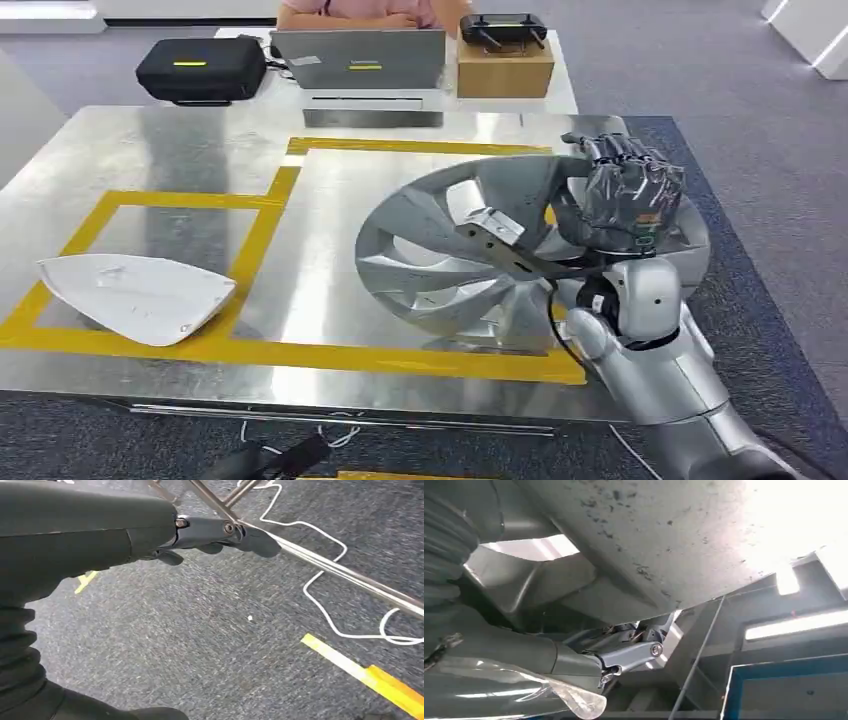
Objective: Take the parts from the cabinet and place them on the table.
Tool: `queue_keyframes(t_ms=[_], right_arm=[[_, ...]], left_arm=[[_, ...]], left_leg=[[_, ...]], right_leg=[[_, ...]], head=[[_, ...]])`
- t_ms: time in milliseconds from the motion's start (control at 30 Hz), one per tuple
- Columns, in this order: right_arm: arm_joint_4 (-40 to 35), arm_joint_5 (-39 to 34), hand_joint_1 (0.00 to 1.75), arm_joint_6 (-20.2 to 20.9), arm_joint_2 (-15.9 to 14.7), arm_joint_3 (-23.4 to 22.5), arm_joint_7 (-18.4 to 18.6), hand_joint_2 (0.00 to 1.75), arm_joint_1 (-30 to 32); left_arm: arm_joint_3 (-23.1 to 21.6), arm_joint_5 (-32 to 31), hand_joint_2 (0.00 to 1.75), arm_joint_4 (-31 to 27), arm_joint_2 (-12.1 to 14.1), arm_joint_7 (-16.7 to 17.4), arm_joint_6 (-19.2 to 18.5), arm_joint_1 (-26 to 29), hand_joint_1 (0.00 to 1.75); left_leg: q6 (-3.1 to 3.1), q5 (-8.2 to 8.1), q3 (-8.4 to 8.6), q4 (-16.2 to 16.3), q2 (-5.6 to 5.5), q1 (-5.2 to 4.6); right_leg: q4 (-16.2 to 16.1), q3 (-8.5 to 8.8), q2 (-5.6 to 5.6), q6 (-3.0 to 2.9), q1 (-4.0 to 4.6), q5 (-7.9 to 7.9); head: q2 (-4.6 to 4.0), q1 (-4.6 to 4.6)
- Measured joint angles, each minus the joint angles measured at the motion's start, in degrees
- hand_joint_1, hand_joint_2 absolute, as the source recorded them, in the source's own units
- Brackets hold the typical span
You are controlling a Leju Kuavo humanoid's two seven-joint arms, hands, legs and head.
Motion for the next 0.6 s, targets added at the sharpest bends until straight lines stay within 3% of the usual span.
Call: queue_keyframes(t_ms=[300, 600], right_arm=[[2.9, 7.0, 1.75, 0.1, -0.7, 3.0, -1.6, 1.75, -2.9], [6.7, 8.1, 1.75, 0.1, -0.7, 7.0, -1.2, 1.75, -6.6]], left_arm=[[-1.3, -1.2, 1.75, -0.5, 0.4, 1.5, 0.8, -0.2, 0.0], [-2.4, -1.2, 1.75, -0.7, 0.4, 1.6, 0.5, -0.6, 0.0]], left_leg=[[0.0, 0.0, -0.02, 0.0, 0.16, -0.01], [0.02, 0.02, -0.04, 0.0, 0.13, -0.01]], right_leg=[[0.0, -0.06, 0.15, 0.0, 0.0, 0.03], [0.0, -0.04, 0.09, 0.01, 0.01, 0.03]], head=[[0.0, -0.04], [0.0, 0.0]])
